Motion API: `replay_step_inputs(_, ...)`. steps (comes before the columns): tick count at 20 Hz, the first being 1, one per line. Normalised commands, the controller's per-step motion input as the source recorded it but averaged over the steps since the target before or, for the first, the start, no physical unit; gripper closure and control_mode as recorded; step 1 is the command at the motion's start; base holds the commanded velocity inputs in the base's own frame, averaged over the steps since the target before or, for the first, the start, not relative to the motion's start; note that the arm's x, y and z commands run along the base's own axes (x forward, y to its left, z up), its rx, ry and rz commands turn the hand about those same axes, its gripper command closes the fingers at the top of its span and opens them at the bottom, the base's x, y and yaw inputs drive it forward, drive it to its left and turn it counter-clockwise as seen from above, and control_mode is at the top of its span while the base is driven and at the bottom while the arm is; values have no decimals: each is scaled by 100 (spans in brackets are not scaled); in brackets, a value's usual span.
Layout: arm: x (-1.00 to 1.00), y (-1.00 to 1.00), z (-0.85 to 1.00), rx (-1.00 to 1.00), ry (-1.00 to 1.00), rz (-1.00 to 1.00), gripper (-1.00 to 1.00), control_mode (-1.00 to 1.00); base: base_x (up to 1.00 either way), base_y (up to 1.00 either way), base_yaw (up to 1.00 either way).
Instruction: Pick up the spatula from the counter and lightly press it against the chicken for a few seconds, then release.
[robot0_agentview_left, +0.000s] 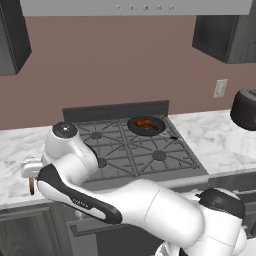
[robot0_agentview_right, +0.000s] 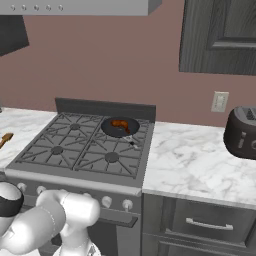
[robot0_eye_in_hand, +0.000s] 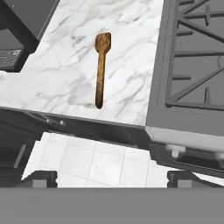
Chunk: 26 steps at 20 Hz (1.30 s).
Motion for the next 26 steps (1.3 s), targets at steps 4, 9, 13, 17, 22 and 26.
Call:
replay_step_inputs(4, 21, 7, -22, 0, 0, -2, -100, -100, 0, 0, 0)
replay_step_inputs(9, 12, 18, -29, 0, 0, 0, -100, -100, 0, 0, 0)
replay_step_inputs(13, 13, 16, -27, 0, 0, 0, -100, -100, 0, 0, 0)
replay_step_inputs(17, 19, 14, -16, 0, 0, 0, -100, -100, 0, 0, 0)
replay_step_inputs(22, 23, 13, -11, 0, 0, 0, -100, -100, 0, 0, 0)
replay_step_inputs(26, 22, 13, -10, 0, 0, 0, -100, -100, 0, 0, 0)
